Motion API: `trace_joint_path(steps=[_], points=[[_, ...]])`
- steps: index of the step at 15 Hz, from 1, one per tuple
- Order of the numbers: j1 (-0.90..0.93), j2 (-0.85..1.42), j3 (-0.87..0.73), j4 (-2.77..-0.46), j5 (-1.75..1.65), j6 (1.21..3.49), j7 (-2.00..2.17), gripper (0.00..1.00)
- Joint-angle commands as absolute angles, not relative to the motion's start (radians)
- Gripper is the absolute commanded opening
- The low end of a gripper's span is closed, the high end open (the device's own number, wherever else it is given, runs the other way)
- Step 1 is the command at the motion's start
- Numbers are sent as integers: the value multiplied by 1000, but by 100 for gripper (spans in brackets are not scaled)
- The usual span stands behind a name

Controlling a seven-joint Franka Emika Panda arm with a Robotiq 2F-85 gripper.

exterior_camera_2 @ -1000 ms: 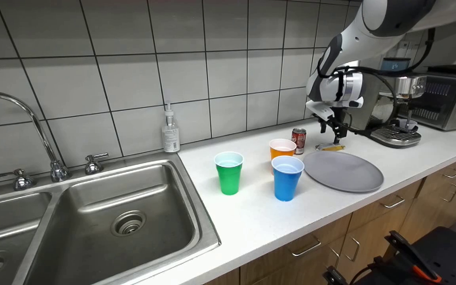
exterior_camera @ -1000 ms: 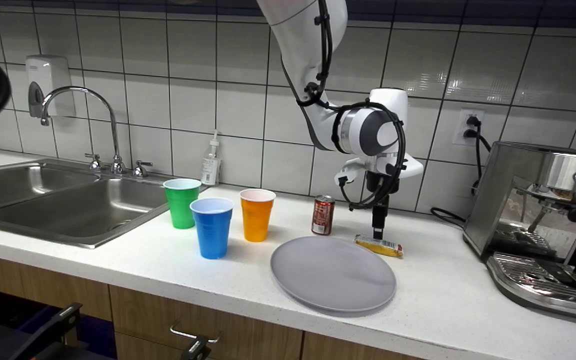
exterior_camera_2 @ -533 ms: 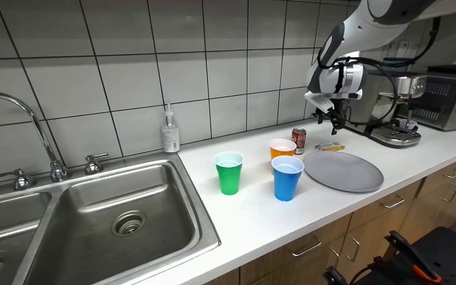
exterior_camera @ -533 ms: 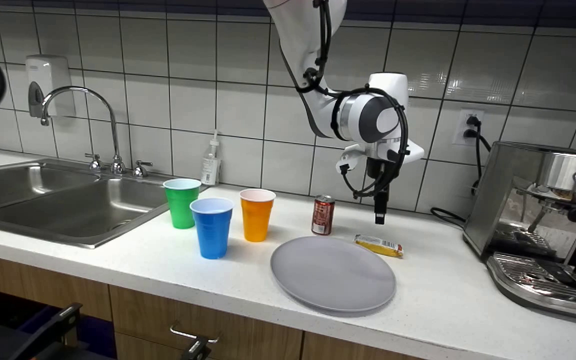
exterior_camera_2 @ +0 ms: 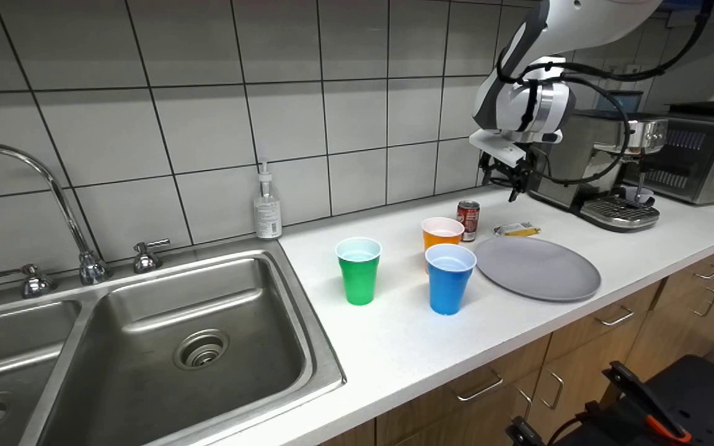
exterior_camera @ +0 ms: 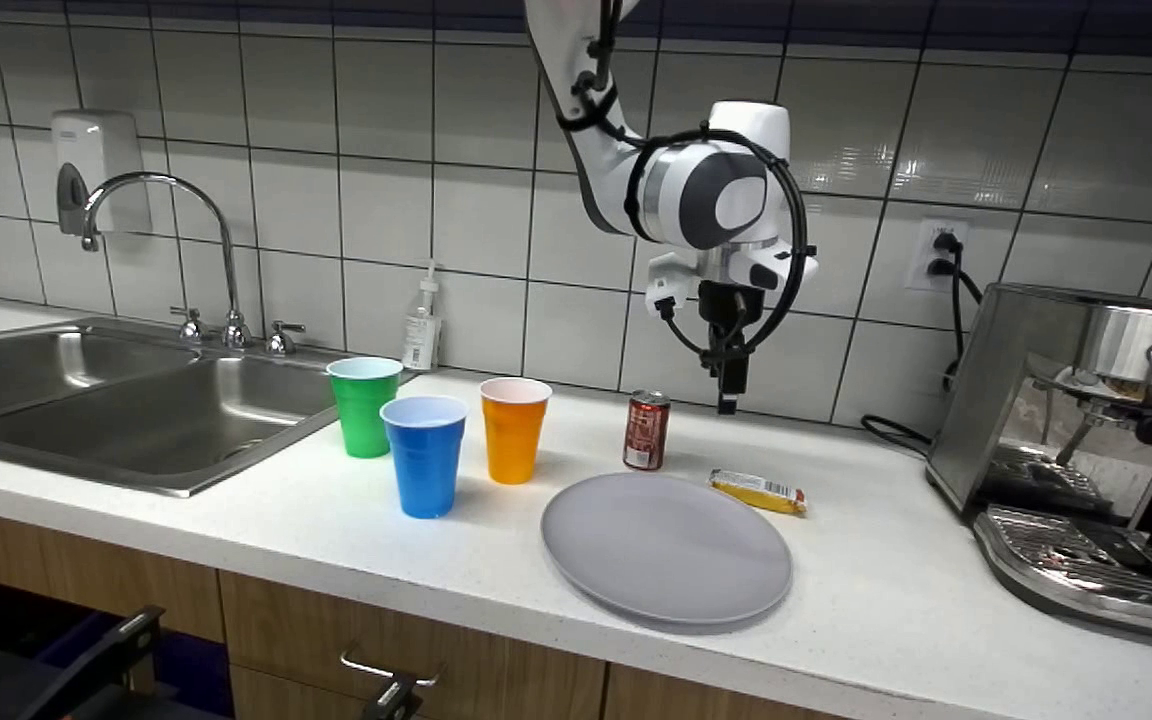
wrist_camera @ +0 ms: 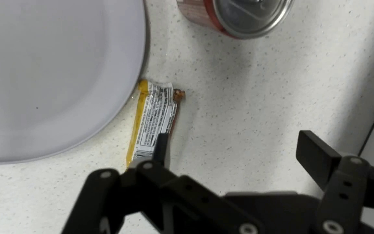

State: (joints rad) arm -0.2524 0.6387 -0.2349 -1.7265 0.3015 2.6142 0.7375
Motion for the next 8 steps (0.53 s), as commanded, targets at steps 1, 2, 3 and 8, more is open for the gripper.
trace_joint_path(steps=[1,2,3,8], points=[[-276,515,-177,-1864,350,2642,592,100],[-275,501,-170,-1882,353,2639,551,100],[-244,576,-217,-1797,335,2622,634,100],[-240,576,-220,-1807,336,2622,625,100]])
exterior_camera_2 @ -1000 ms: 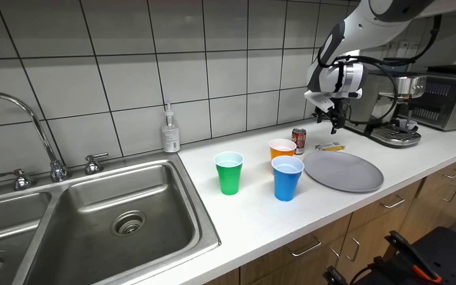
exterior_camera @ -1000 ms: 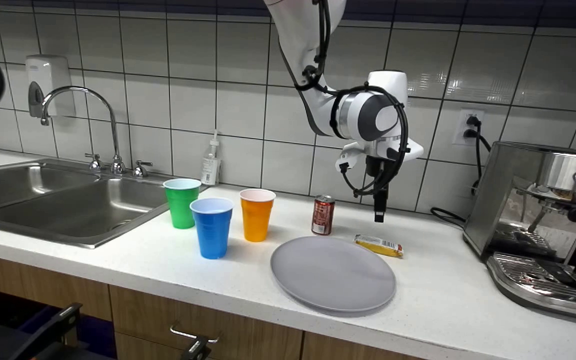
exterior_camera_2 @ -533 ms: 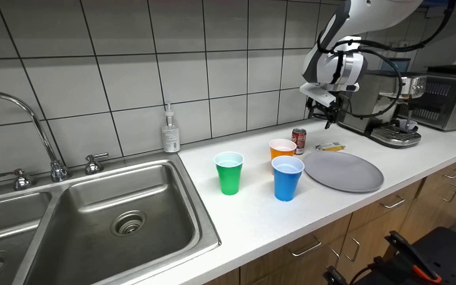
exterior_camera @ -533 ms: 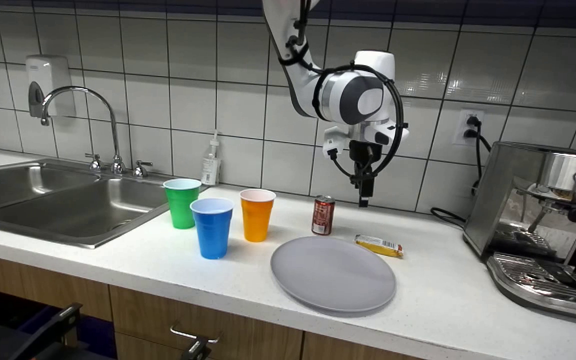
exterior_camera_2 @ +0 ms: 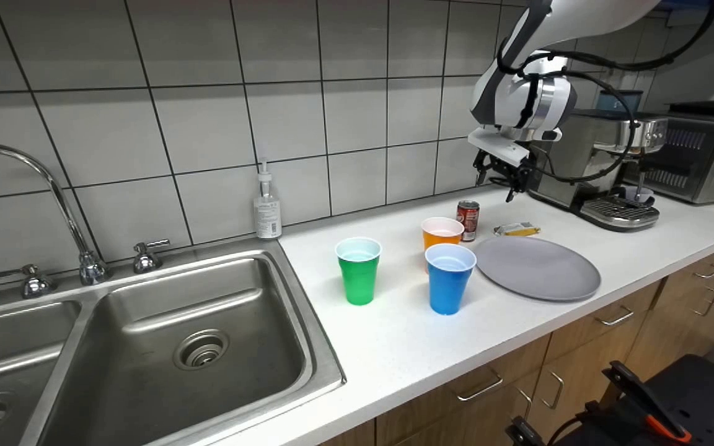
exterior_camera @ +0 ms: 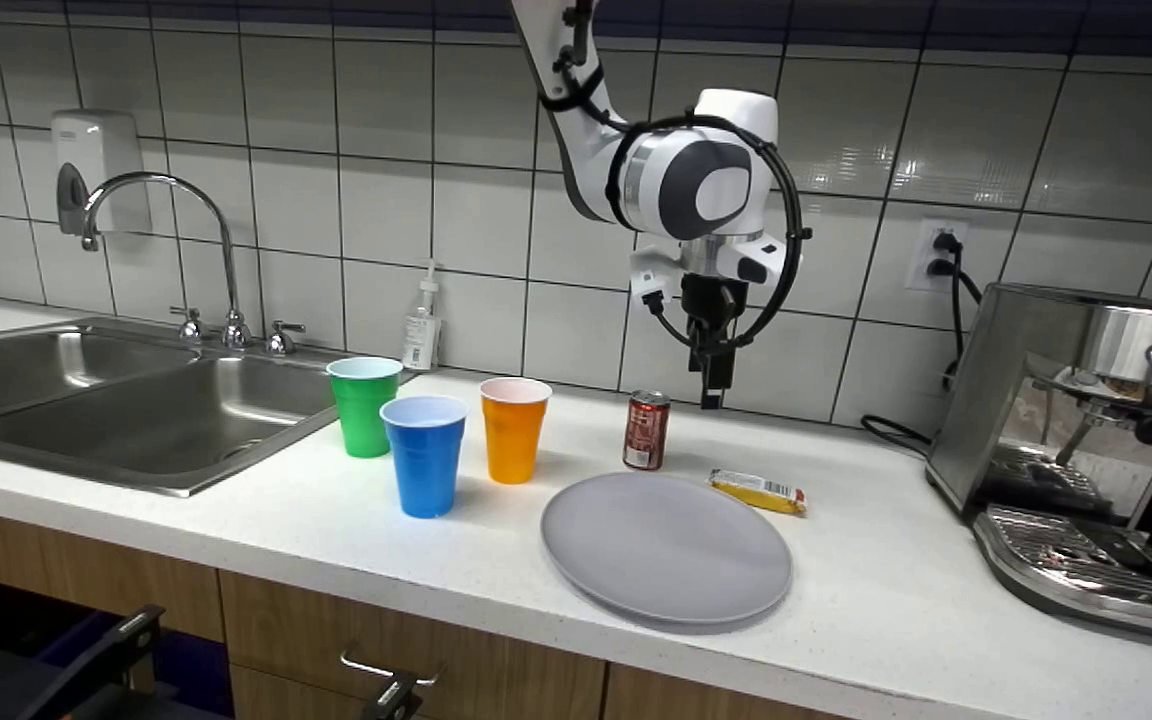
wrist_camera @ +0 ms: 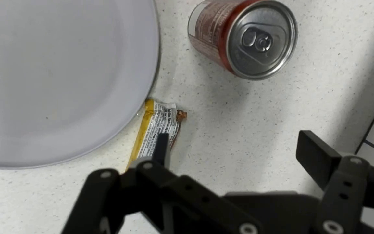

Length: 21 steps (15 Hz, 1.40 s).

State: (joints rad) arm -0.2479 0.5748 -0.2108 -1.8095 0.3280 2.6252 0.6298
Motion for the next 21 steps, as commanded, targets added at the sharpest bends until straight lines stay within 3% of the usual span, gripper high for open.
trace_joint_path(steps=[1,12,21], points=[[-241,578,-220,-1807,336,2622,625,100],[-267,471,-185,-1898,366,2686,479,100],[-309,253,-128,-2111,495,2691,165,100]])
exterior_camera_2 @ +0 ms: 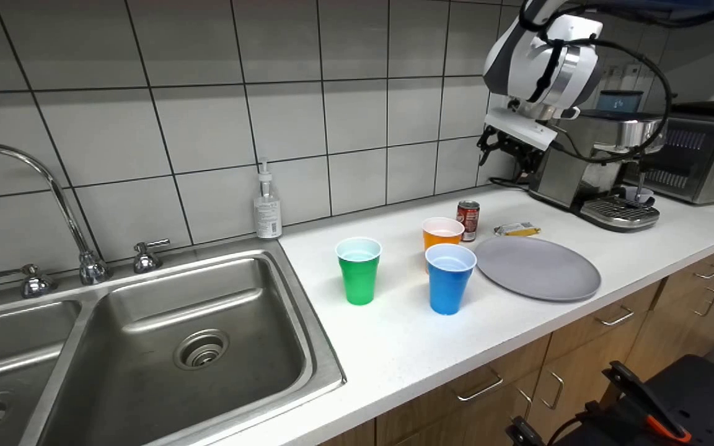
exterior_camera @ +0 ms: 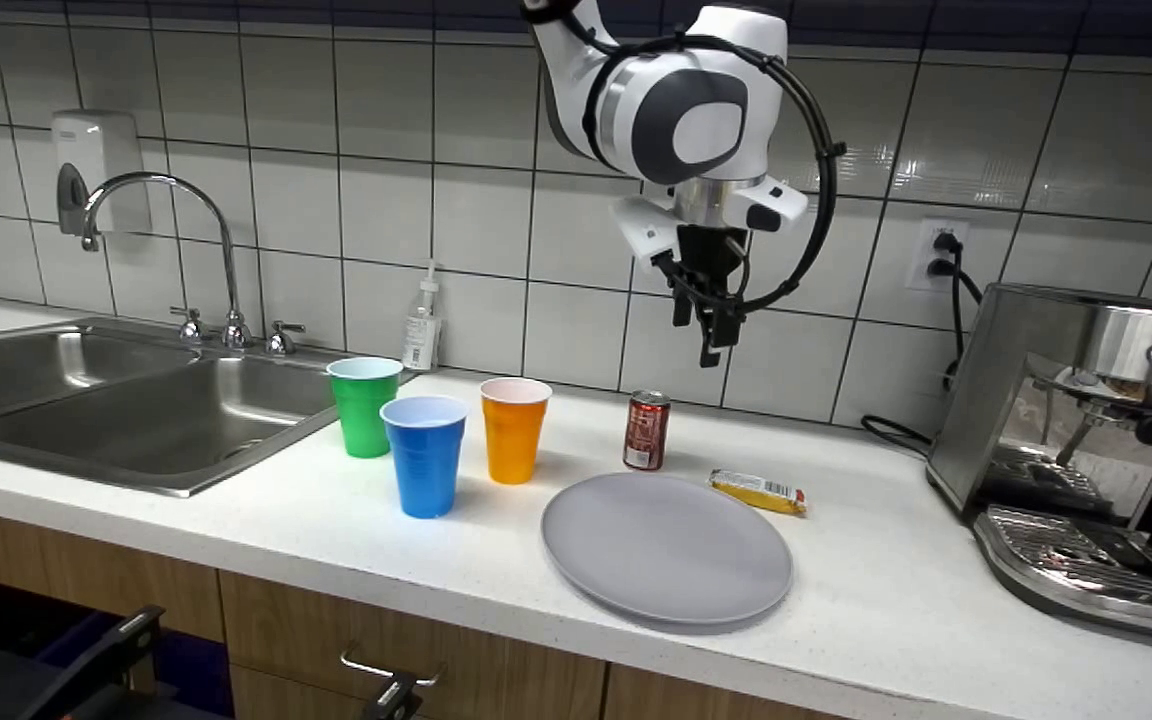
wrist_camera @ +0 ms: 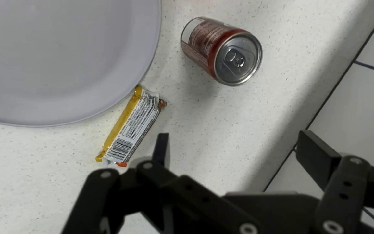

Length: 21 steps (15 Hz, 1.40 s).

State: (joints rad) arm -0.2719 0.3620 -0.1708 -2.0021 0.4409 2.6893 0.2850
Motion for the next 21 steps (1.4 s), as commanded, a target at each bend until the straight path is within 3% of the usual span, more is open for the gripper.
trace_joint_path(steps=[1,21], points=[[-309,231,-127,-2133,506,2686,134,100],[-221,64,-147,-2409,438,2653,-109,100]])
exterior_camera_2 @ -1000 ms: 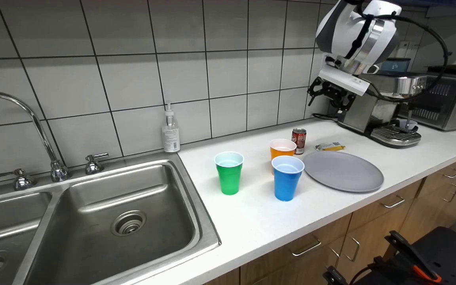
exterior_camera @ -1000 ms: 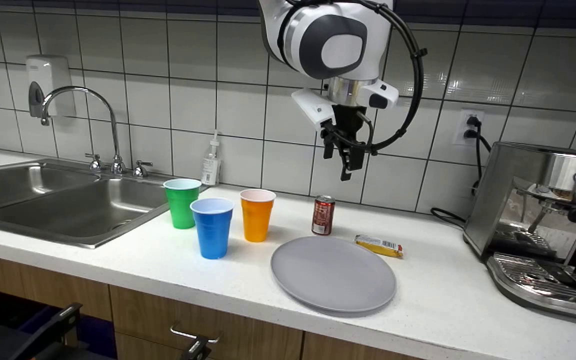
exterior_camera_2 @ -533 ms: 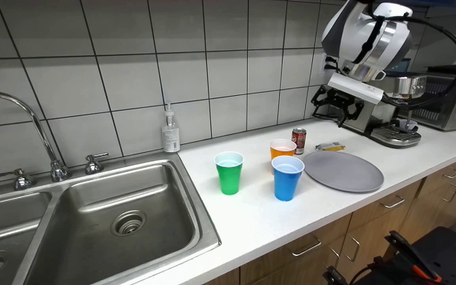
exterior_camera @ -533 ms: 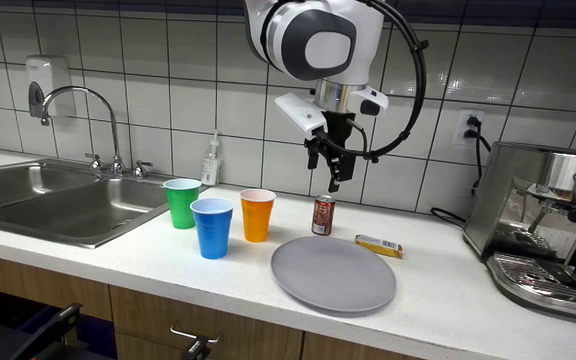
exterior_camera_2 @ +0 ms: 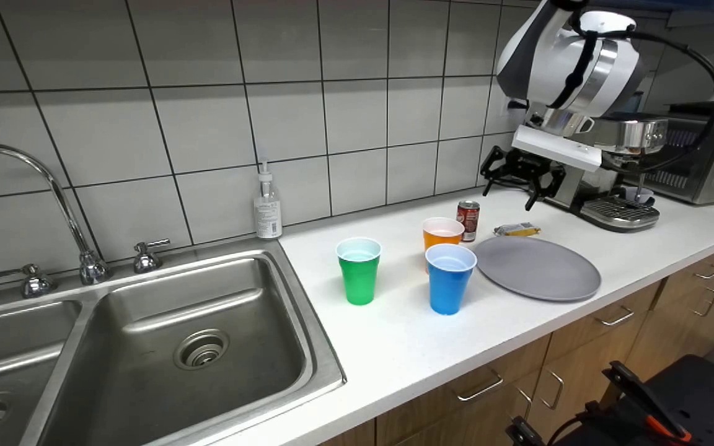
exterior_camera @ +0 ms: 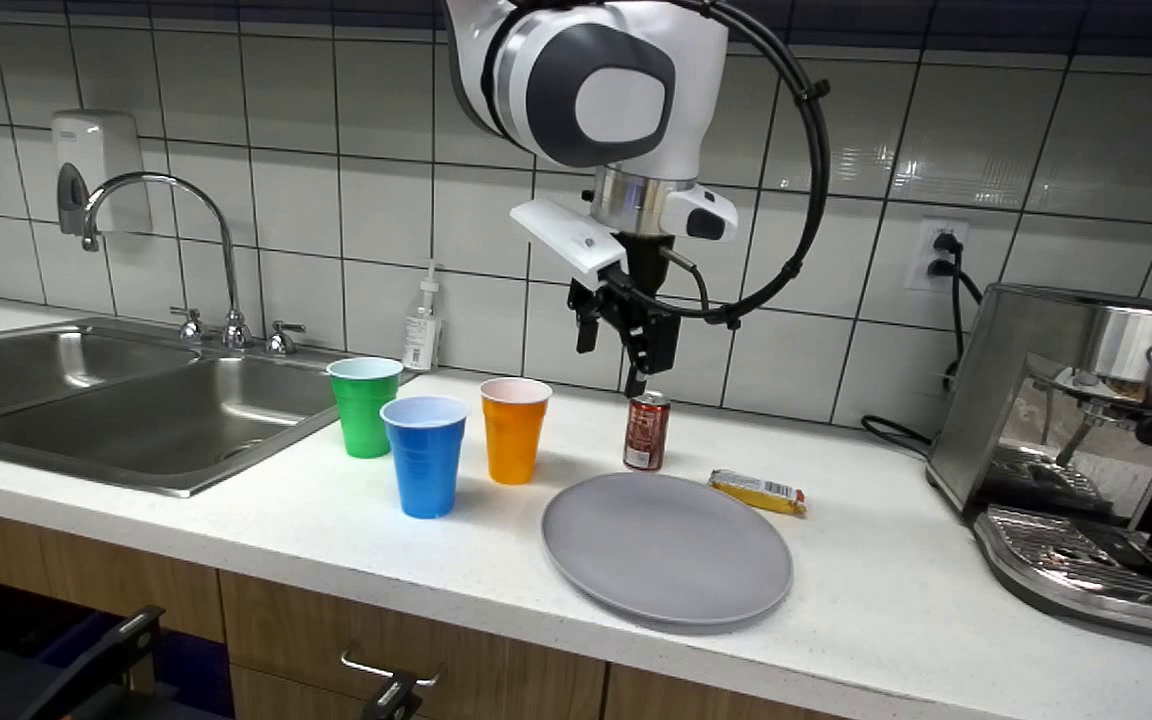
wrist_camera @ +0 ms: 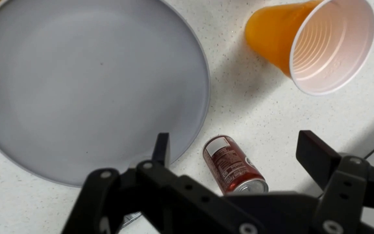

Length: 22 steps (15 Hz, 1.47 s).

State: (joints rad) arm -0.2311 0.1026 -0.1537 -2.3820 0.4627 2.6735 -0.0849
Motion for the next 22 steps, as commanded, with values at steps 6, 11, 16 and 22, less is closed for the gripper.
trace_joint_path(steps=[6,11,16,22], points=[[-185,82,-128,-2404,425,2657,-105,100],[-164,104,-116,-2400,407,2670,-98,100],[-149,138,-110,-2394,382,2683,-77,100],[-136,194,-101,-2378,362,2707,-37,100]])
